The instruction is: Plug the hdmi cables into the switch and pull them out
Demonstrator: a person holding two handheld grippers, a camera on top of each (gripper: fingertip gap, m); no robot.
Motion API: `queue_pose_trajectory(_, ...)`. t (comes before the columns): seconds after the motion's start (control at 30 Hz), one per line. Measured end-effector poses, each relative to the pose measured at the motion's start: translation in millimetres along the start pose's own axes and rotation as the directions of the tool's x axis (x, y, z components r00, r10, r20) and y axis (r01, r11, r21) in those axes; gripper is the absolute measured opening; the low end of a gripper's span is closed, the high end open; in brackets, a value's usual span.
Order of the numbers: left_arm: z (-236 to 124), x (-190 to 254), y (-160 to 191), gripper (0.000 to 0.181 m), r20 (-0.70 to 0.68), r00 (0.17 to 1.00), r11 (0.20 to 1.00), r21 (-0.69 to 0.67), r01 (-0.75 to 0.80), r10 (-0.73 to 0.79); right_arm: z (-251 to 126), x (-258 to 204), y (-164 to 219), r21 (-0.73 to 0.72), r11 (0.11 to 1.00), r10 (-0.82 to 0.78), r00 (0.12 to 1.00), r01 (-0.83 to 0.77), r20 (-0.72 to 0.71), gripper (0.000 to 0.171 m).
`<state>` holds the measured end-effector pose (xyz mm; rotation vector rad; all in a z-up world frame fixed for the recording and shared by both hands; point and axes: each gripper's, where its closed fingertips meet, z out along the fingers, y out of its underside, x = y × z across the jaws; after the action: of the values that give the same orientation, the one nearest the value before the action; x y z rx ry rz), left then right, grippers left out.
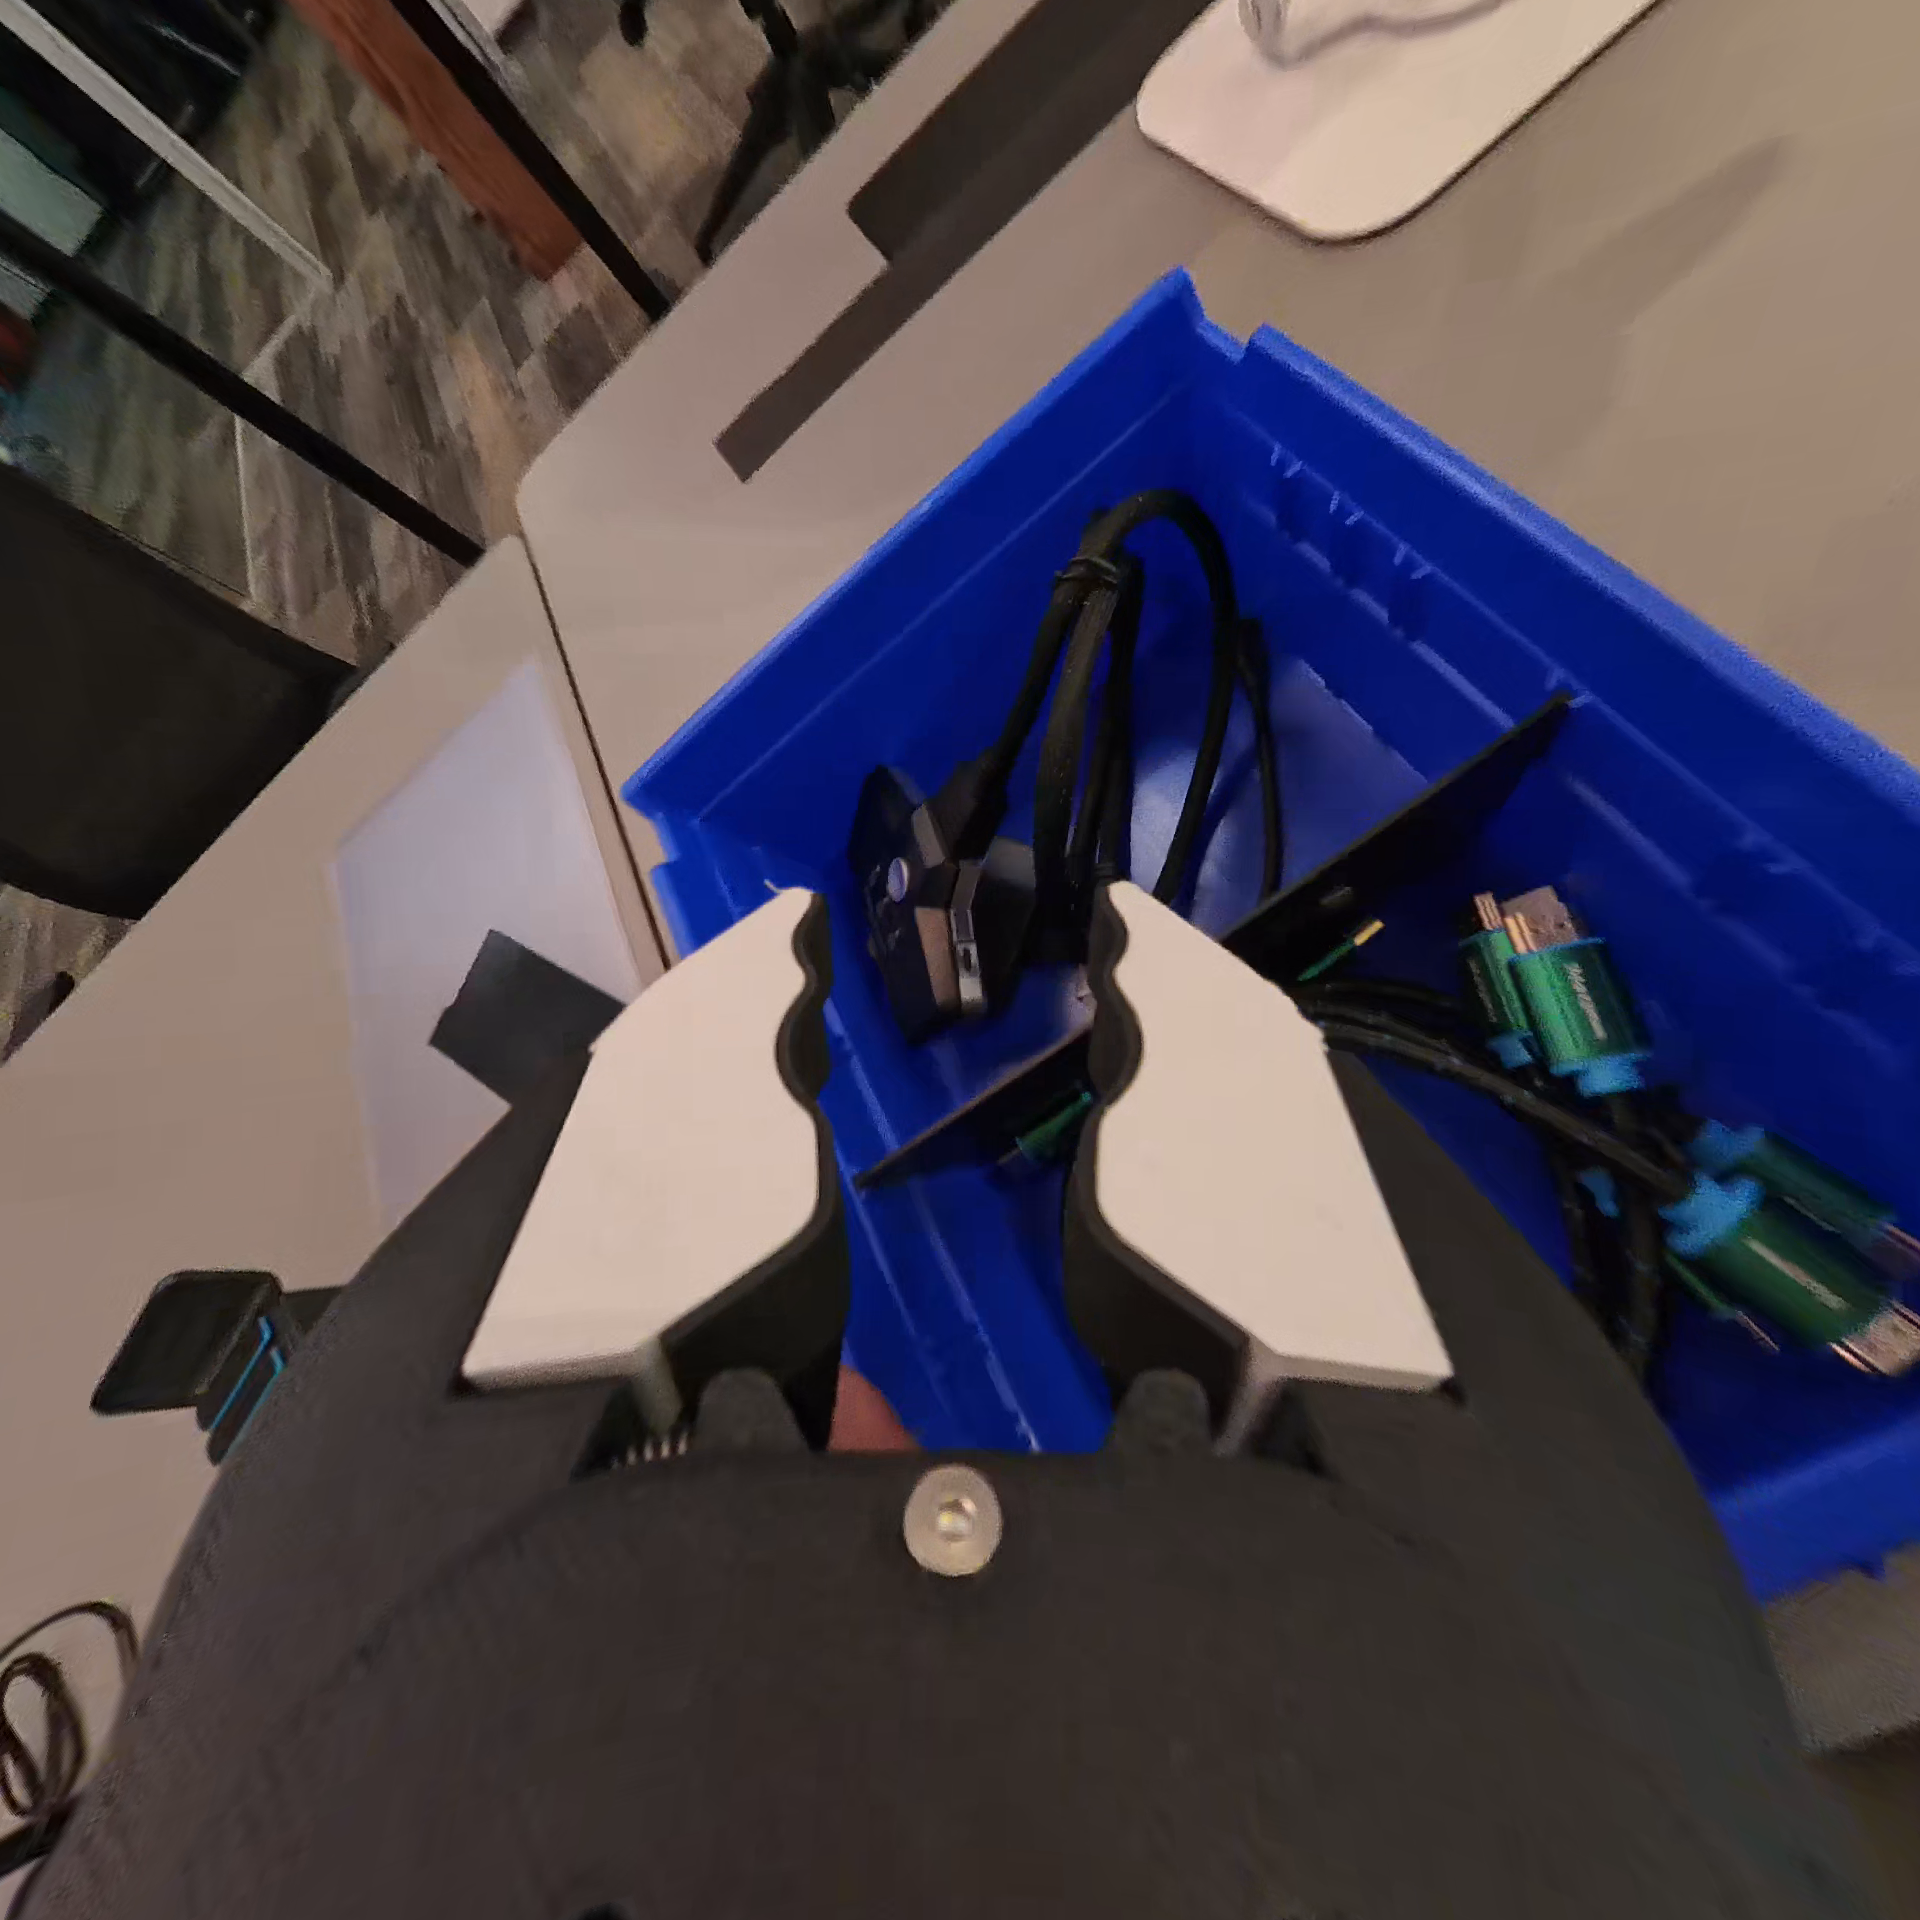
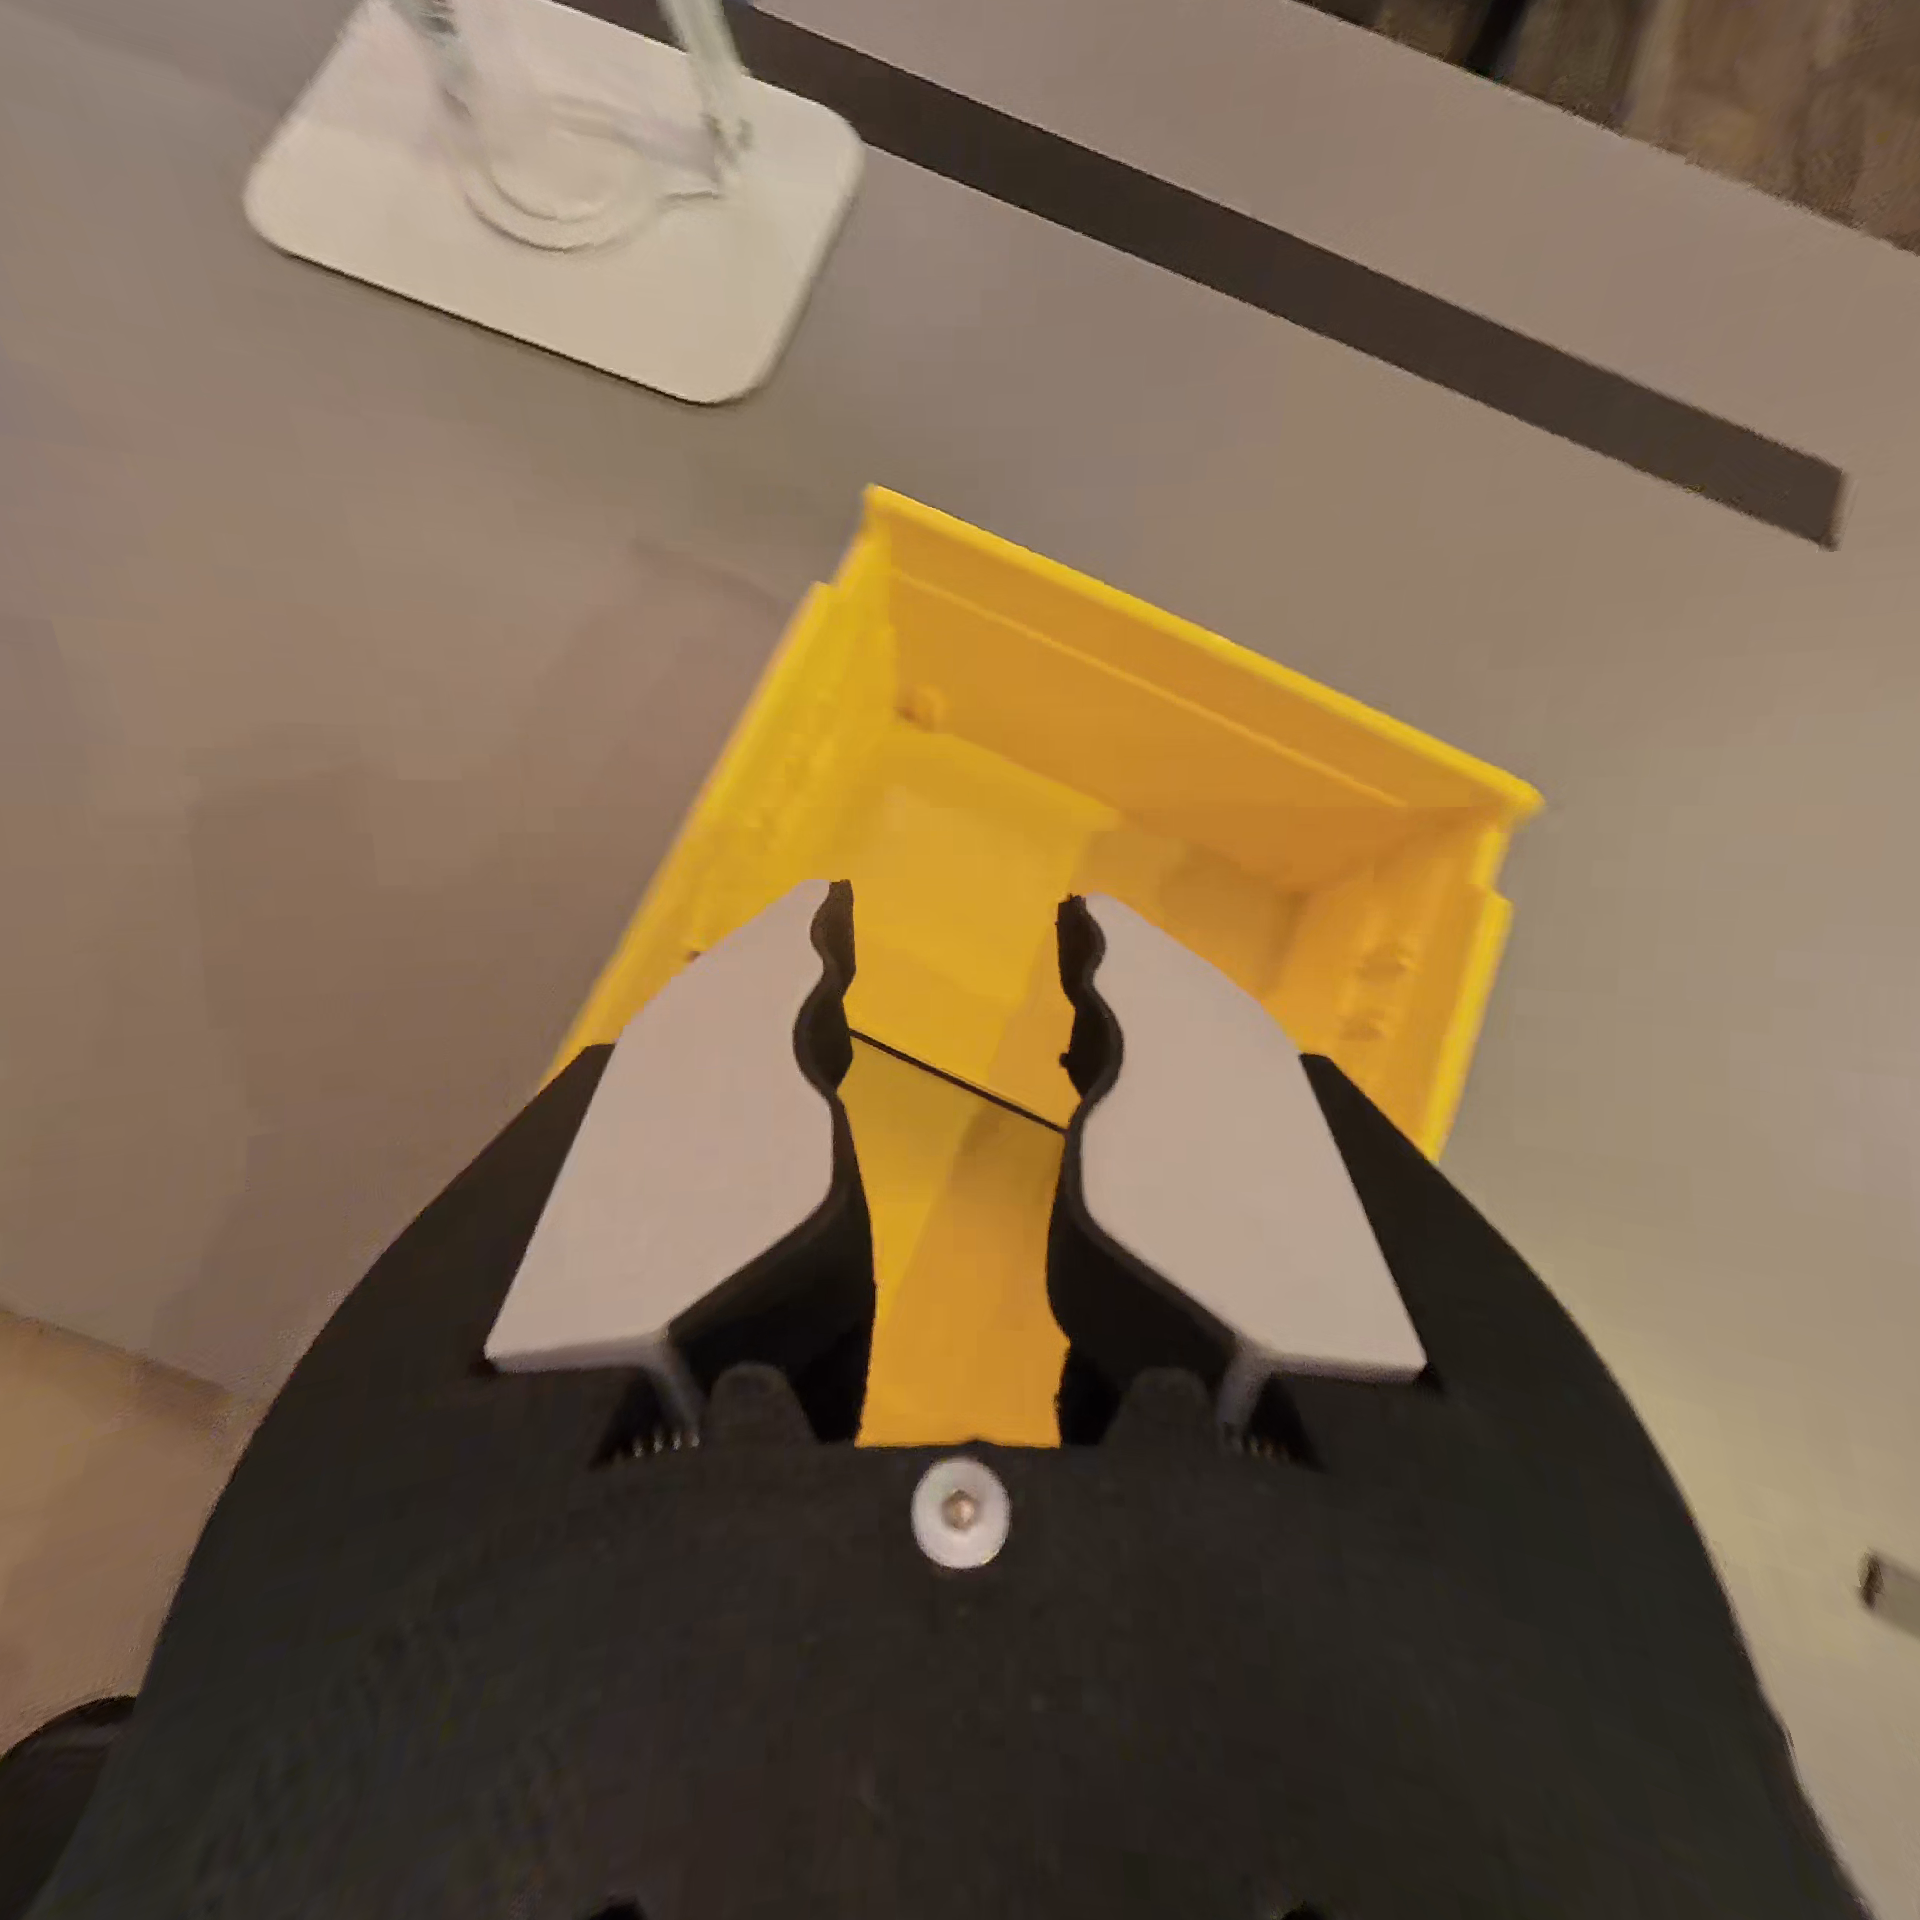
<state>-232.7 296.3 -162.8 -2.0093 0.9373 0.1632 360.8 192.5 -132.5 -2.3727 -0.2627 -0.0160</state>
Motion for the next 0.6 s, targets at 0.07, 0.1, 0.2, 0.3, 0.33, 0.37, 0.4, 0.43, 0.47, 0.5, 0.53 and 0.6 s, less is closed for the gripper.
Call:
queue_pose_trajectory(0.07,24.8,11.3,5.1,0.05,-0.063,0.998,0.997,-0.075,-0.022,0.017,4.6,-28.2,-13.0,0.021,0.998,-0.053,0.997,0.052,0.051,0.035)
queue_pose_trajectory(0.1,34.9,15.8,6.9,0.05,-0.082,0.996,0.995,-0.099,-0.026,0.018,7.1,-40.3,-18.1,0.027,0.997,-0.078,0.995,0.076,0.063,0.035)
queue_pose_trajectory(0.2,55.8,13.8,11.5,0.03,-0.033,0.997,0.985,-0.153,-0.08,0.075,17.2,-73.5,-28.2,0.028,0.985,-0.17,0.982,0.168,0.087,0.033)
queue_pose_trajectory(0.3,61.6,18.3,3.4,0.007,-0.036,0.997,0.993,-0.101,-0.065,0.061,28.2,-100.8,-33.6,0.03,0.969,-0.245,0.963,0.243,0.111,0.031)
queue_pose_trajectory(0.33,61.1,16.7,1.1,0.007,-0.018,0.998,0.994,-0.083,-0.067,0.066,31.0,-108.7,-35.4,0.037,0.965,-0.263,0.957,0.26,0.12,0.03)
queue_pose_trajectory(0.37,59.7,15.2,-1.5,0.007,-0.005,0.997,0.996,-0.062,-0.071,0.071,33.4,-116.5,-37.3,0.045,0.961,-0.275,0.952,0.271,0.133,0.03)
queue_pose_trajectory(0.4,57.5,13.3,-4.4,0.007,0.003,0.998,0.997,-0.042,-0.066,0.066,35.1,-124.0,-39.0,0.052,0.959,-0.283,0.948,0.278,0.148,0.03)
queue_pose_trajectory(0.43,55.2,10.9,-7.1,0.007,0.008,0.999,0.998,-0.025,-0.054,0.054,36.4,-130.5,-40.6,0.059,0.957,-0.29,0.943,0.284,0.16,0.03)
queue_pose_trajectory(0.47,52.9,8.6,-9.5,0.007,0.008,0.999,0.999,-0.008,-0.04,0.04,37.2,-136.3,-42.4,0.068,0.954,-0.3,0.939,0.293,0.168,0.03)
queue_pose_trajectory(0.5,50.7,6.2,-11.0,0.007,0.007,1.0,1.0,0.005,-0.025,0.025,37.9,-141.6,-44.0,0.076,0.95,-0.31,0.934,0.301,0.177,0.03)
queue_pose_trajectory(0.53,48.5,2.8,-11.9,0.007,0.017,1.0,1.0,0.017,-0.015,0.015,38.4,-146.6,-45.3,0.084,0.948,-0.317,0.93,0.307,0.188,0.03)
queue_pose_trajectory(0.6,42.0,-3.1,-16.0,0.007,0.031,1.0,0.999,0.052,0.001,-0.003,39.9,-154.9,-46.5,0.093,0.946,-0.322,0.923,0.309,0.211,0.03)
